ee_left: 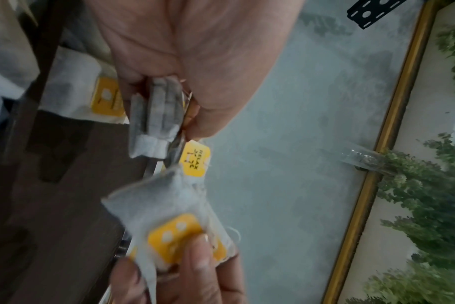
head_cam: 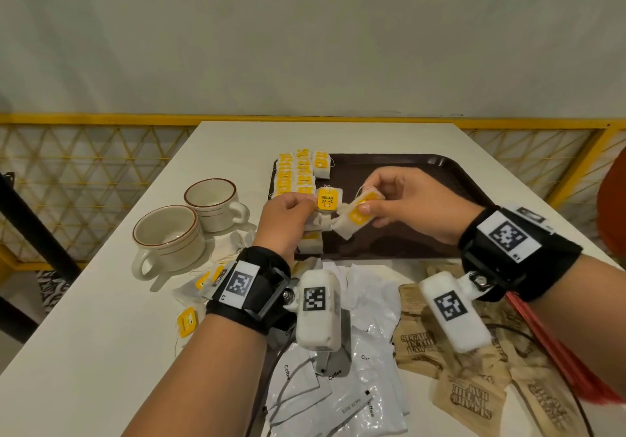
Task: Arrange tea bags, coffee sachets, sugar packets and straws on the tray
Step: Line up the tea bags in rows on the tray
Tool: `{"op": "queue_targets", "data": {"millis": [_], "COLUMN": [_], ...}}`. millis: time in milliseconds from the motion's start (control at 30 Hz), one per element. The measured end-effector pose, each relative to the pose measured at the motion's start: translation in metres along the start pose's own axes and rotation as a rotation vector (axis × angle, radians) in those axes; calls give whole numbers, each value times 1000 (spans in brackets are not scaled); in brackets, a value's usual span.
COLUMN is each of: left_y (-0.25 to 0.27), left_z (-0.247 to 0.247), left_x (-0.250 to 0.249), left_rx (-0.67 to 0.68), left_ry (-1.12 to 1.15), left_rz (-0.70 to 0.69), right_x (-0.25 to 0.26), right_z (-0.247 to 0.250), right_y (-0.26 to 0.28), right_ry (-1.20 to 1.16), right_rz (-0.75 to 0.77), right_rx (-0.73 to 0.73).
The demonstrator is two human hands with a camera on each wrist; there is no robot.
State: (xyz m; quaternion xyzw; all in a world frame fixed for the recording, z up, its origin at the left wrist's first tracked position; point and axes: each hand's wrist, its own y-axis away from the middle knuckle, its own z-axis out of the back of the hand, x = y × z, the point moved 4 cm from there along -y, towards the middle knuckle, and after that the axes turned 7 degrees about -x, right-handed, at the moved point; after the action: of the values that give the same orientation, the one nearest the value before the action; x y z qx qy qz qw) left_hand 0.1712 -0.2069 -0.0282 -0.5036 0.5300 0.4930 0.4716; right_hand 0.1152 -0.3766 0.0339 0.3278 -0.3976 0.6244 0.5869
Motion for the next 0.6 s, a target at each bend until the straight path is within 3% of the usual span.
{"op": "queue_targets", "data": {"millis": [100, 200, 267, 400, 500, 600], "left_y": [0, 1, 1, 3, 5, 7], "left_z": [-1, -3, -5, -7, -8, -7], "left_x": [0, 0, 0, -2, -4, -6], "left_rx": [-24, -20, -1, 23, 46, 53], "left_ry": [4, -17, -20, -7, 13, 27], "left_rz": [-46, -74, -78, -79, -83, -96], "right_x": [2, 10, 14, 10, 10, 10], "right_z": [5, 3, 0, -2, -5, -3], "right_y": [4, 6, 4, -8, -11, -12], "right_ry": [-181, -46, 82, 247, 341, 282], "right_rz": [-104, -22, 53, 132, 145, 141], "right_rx": [136, 190, 147, -93, -122, -161]}}
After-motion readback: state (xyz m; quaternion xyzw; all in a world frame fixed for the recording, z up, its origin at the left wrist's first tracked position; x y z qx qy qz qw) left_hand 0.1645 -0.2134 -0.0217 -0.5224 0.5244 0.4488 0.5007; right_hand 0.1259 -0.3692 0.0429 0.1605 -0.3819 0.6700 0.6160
